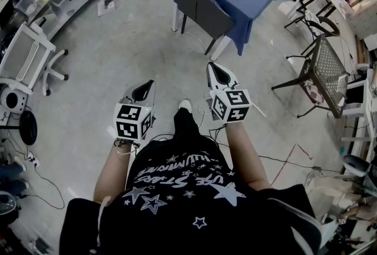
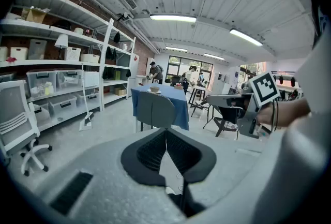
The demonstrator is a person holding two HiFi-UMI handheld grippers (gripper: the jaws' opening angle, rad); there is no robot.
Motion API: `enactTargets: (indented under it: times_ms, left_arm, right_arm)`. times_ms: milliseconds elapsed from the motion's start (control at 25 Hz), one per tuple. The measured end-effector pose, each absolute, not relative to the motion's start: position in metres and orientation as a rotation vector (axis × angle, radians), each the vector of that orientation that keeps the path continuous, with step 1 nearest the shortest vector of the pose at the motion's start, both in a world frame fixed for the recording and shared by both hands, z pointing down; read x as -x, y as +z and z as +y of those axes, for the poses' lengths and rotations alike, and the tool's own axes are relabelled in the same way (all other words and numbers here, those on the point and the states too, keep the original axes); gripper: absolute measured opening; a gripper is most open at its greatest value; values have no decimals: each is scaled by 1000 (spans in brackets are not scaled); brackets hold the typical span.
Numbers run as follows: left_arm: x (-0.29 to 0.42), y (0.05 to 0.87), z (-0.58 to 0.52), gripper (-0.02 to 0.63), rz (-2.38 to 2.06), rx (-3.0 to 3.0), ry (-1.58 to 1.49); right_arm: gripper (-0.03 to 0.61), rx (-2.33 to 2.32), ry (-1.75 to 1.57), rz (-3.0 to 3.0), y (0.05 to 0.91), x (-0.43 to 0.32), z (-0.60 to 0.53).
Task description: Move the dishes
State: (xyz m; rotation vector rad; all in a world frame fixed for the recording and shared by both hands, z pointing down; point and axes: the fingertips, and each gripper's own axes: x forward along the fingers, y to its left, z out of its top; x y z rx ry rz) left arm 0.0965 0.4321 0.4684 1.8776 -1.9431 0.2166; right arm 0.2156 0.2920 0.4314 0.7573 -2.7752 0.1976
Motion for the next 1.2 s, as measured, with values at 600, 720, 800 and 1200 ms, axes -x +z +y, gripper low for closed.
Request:
enactTargets:
  times_ms: [600,720,800,1200]
  left_arm:
    - [-98,486,490,20,-1949,-1811,210]
    - [-91,489,483,20,-1945,-1812,218]
    - [-89,490,475,20,-1937,-1809,208]
    - [-44,494,368,20,-1922,-1805,240]
  right_arm:
    - [5,-766,269,-2814,437,-221,331]
    - [6,-775,279,-2829,437,-221,325]
    - [79,-750,290,-2821,444,-218,320]
    - [353,-782,375,-2754,469,-172,198]
